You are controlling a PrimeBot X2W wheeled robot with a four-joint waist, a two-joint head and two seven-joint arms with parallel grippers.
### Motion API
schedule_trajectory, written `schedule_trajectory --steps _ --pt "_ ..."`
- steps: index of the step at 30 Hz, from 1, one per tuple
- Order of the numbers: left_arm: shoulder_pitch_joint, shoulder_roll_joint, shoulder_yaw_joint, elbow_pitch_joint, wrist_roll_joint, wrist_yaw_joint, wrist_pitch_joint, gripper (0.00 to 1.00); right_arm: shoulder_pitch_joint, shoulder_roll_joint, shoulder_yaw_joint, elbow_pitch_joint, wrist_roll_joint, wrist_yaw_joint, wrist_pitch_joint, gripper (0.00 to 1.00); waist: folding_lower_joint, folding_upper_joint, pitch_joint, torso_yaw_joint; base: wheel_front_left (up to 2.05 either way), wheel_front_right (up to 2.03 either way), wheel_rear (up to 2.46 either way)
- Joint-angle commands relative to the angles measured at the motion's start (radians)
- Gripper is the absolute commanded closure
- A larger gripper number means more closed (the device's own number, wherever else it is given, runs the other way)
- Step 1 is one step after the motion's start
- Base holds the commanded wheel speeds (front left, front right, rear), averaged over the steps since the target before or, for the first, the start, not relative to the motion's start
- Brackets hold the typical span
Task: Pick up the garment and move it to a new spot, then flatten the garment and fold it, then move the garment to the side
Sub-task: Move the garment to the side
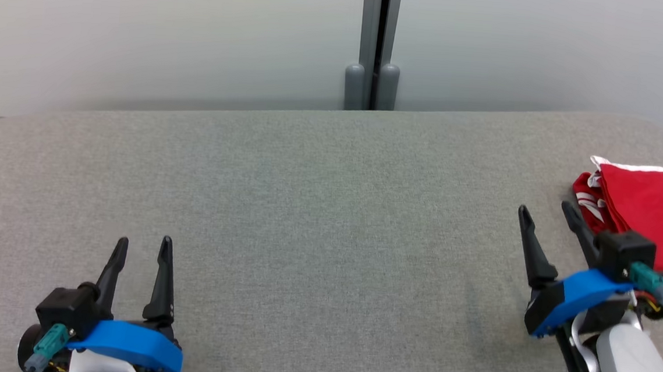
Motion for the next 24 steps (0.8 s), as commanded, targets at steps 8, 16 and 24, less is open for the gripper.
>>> schedule_trajectory --steps 8,16,24 --pt "0.047 -0.024 0.024 0.016 0.004 -0.013 -0.006 0.0 0.167 0.071 -0.068 -0.132 -0.029 0.0 0.035 0.0 0.0003 0.0 -0.041 0.025 0.0 0.0 0.0" --pt "0.038 -0.03 0.04 0.026 0.017 -0.03 -0.007 0.0 0.237 0.103 -0.125 -0.213 -0.041 0.0 0.056 0.0 0.0003 0.0 -0.036 0.023 0.0 0.0 0.0" --pt "0.03 -0.037 0.055 0.035 0.026 -0.04 -0.007 0.0 0.255 0.114 -0.125 -0.237 -0.034 0.0 0.066 0.0 0.0003 0.0 -0.033 0.012 0.0 0.0 0.0"
